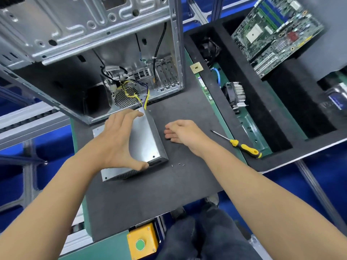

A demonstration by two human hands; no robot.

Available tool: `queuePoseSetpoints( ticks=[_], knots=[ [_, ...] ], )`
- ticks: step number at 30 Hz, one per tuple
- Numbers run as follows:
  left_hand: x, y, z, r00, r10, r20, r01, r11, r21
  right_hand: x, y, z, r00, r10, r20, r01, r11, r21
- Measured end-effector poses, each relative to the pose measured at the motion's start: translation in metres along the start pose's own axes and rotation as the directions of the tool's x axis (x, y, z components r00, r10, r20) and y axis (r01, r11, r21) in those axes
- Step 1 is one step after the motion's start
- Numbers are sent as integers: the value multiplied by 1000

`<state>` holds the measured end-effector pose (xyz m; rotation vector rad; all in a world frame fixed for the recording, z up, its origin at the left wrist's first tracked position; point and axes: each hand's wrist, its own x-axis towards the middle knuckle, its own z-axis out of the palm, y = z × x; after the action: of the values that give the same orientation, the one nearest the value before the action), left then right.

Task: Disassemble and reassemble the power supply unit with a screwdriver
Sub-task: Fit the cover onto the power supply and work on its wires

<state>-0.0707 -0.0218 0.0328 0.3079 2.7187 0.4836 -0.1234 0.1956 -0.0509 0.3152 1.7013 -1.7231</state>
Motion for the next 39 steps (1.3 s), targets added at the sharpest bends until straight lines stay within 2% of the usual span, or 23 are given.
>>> queuePoseSetpoints(
  ticks=[3, 7, 10, 13, 16, 19, 24, 29, 31, 33, 35, 37, 39],
  knots=[
    [-3, 2, -2, 1000, -3, -2, 3, 1000, -13, 0, 2, -2, 997, 7, 77, -7, 1000, -1],
    [-6, 1, -5, 1000, -6, -17, 6, 1000, -19, 3, 11, -1, 998, -28, 59, 32, 997, -73],
    [-8, 2, -9, 1000, 0, -6, 0, 1000, -16, 3, 16, 4, 994, -7, 111, 14, 998, -56],
    [-10, 3, -11, 1000, 0, -4, -1, 1000, -15, 2, 18, 9, 985, 14, 171, -22, 999, 46],
    [-12, 5, -13, 1000, 11, -7, -11, 1000, 1, 9, 7, 21, 990, 42, 132, -65, 981, 181],
    [-13, 8, -14, 999, 32, -3, -32, 999, 24, 25, -9, 30, 993, -58, 101, 33, 972, 233],
    [-13, 10, -17, 1000, 21, -1, -21, 1000, 14, 42, -7, 37, 981, -172, 85, 165, 983, 80],
    [-11, 11, -17, 998, 58, 4, -58, 997, 49, 44, -9, 33, 986, -106, 128, 90, 988, 124],
    [-9, 12, -15, 996, 84, -3, -84, 995, 45, 42, -15, 23, 981, -194, -13, 194, 981, -1],
    [-8, 14, -13, 996, 92, -9, -91, 995, 47, 33, -18, 9, 936, -303, -181, 262, 940, -218],
    [-5, 15, -11, 996, 86, 7, -86, 995, 53, 16, -12, 0, 953, -237, -190, 196, 958, -211],
    [-3, 15, -8, 997, 80, 14, -81, 995, 51, -6, 0, -2, 993, -79, -93, 70, 992, -101],
    [0, 15, -6, 997, 74, 13, -74, 996, 50, -22, 10, 0, 1000, 8, -18, -9, 998, -55]
  ],
)
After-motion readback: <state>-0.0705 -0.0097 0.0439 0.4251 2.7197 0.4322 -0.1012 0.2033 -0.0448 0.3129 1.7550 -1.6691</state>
